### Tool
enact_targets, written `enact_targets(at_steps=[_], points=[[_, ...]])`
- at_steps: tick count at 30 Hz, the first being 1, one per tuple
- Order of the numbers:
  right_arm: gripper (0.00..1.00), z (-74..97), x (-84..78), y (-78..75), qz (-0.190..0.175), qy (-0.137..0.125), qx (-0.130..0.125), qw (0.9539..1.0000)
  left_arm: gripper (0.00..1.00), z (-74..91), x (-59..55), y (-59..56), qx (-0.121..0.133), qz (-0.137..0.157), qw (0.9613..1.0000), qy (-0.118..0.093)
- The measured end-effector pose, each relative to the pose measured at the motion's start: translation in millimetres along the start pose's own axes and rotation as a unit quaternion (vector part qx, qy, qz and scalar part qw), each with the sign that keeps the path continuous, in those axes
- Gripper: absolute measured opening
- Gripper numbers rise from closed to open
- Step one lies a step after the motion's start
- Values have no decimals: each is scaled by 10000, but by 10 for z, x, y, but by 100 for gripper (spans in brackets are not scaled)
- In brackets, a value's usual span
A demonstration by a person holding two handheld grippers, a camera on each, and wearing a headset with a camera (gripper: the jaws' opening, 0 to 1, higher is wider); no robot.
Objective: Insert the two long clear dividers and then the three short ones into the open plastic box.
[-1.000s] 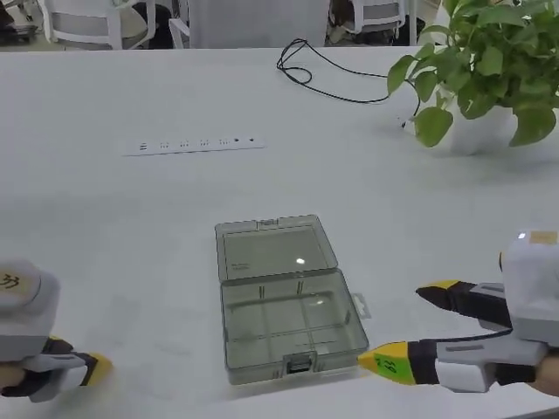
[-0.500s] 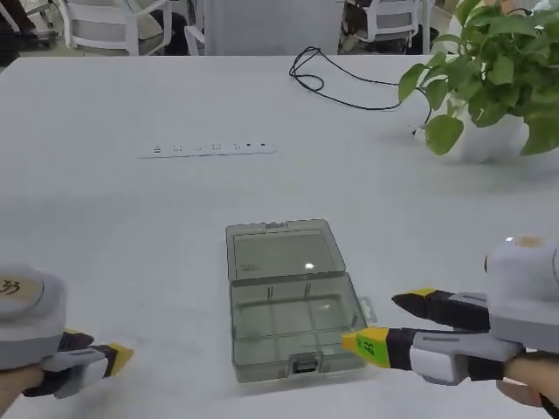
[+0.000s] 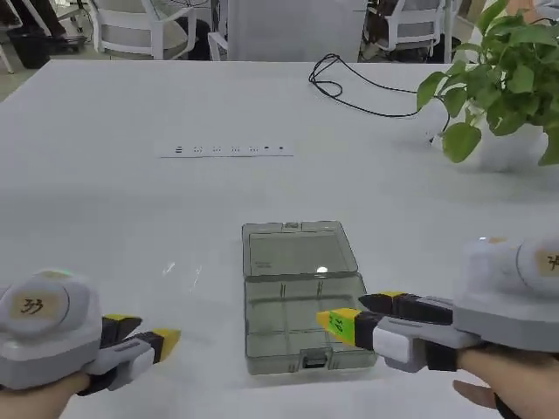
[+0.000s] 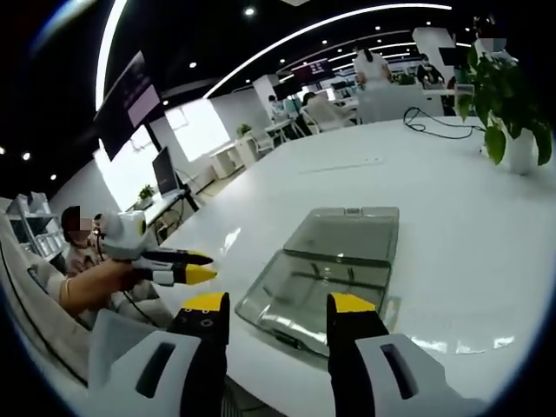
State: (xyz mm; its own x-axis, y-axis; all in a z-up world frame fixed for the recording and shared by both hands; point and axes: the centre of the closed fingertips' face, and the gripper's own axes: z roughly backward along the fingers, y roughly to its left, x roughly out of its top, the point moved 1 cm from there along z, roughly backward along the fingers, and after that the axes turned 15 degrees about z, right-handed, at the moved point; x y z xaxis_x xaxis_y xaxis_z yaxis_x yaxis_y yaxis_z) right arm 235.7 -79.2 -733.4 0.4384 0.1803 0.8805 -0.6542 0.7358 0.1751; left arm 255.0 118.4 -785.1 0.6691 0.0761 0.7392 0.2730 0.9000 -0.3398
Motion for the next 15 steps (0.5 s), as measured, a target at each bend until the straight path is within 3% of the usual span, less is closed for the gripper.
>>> enact_targets(at_steps=[8, 15], points=[[39, -130, 148, 193, -112, -404, 119, 9991, 30, 45, 137, -300, -233, 33, 9984, -520], [35, -204, 305, 299, -350, -830, 188, 9958, 30, 78, 265, -610, -565, 3, 9942, -914]])
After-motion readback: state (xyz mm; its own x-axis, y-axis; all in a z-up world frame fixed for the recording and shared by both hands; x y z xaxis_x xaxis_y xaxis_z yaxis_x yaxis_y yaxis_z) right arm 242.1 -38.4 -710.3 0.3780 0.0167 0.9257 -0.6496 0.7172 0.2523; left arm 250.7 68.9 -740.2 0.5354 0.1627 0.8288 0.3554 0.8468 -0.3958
